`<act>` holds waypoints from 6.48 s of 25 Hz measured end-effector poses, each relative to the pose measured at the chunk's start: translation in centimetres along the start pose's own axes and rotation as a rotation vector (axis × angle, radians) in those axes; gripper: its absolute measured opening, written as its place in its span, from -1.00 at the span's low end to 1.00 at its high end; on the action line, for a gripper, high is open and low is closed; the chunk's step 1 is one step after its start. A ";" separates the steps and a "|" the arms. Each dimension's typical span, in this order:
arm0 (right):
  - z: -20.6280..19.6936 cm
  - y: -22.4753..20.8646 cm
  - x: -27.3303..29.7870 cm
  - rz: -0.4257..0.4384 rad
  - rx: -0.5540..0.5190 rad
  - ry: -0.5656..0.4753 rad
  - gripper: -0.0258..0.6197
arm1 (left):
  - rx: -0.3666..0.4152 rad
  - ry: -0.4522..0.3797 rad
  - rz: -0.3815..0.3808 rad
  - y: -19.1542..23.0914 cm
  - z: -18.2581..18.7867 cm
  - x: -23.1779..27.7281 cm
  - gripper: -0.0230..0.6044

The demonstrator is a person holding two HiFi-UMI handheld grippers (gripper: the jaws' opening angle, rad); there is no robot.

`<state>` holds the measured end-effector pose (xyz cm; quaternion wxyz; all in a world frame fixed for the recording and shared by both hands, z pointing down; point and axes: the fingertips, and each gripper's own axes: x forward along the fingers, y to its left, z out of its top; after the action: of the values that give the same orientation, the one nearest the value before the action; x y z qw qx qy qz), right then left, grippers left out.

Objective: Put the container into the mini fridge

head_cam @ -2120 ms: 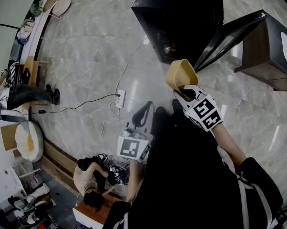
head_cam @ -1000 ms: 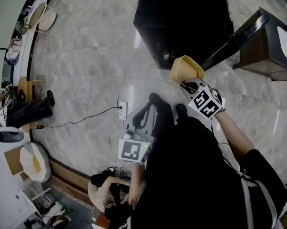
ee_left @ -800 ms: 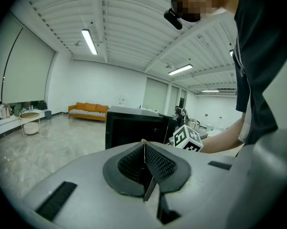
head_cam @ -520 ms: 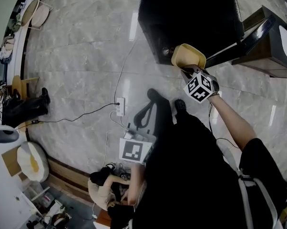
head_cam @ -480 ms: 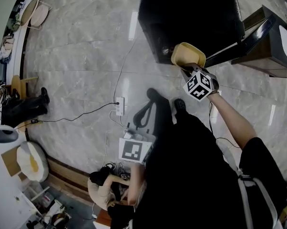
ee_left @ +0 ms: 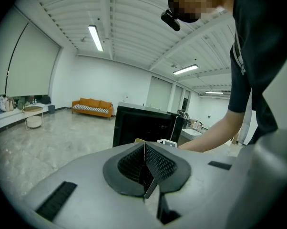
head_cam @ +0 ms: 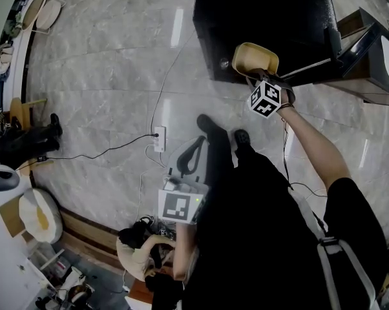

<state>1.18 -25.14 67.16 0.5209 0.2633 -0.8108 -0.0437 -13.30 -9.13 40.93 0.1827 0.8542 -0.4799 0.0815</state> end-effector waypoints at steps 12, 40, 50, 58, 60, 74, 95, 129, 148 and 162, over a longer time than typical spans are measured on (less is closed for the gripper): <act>-1.4 -5.2 6.8 -0.061 -0.065 0.077 -0.86 | -0.003 0.032 0.019 1.9 -0.5 0.4 -0.82; -4.3 -10.5 15.3 -0.144 -0.232 0.215 -0.86 | -0.047 0.132 0.036 0.8 -4.2 1.0 -0.82; -4.8 -10.4 15.7 -0.159 -0.308 0.240 -0.85 | -0.057 0.126 0.046 0.6 -4.7 0.8 -0.82; -4.6 -10.9 14.9 -0.176 -0.281 0.232 -0.71 | -0.045 0.132 0.024 -0.3 -4.4 1.1 -0.82; -4.6 -11.2 14.9 -0.182 -0.277 0.234 -0.68 | -0.042 0.130 0.021 -0.3 -4.2 1.3 -0.82; -4.0 -12.2 13.9 -0.191 -0.267 0.210 -0.43 | -0.012 0.118 0.014 -1.0 -3.6 1.4 -0.82; -0.5 -6.3 3.4 -0.163 -0.199 0.046 -0.49 | 0.067 0.009 0.016 -6.2 -0.7 -0.8 -0.82; -0.1 2.8 -16.2 -0.168 -0.050 -0.220 -0.86 | 0.081 0.008 0.076 -13.1 -2.5 -5.1 -0.82; 3.5 10.9 -26.4 -0.211 0.214 -0.283 -0.86 | 0.110 -0.036 -0.050 -11.1 -4.3 -13.3 -0.82; 6.8 19.2 -41.5 -0.073 0.583 -0.723 -0.86 | 0.094 -0.038 -0.160 -13.5 -7.8 -16.9 -0.82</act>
<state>1.14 9.52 36.61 0.1072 0.3948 -0.9091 0.0789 -10.45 13.67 39.60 0.1390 0.8989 -0.4092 0.0727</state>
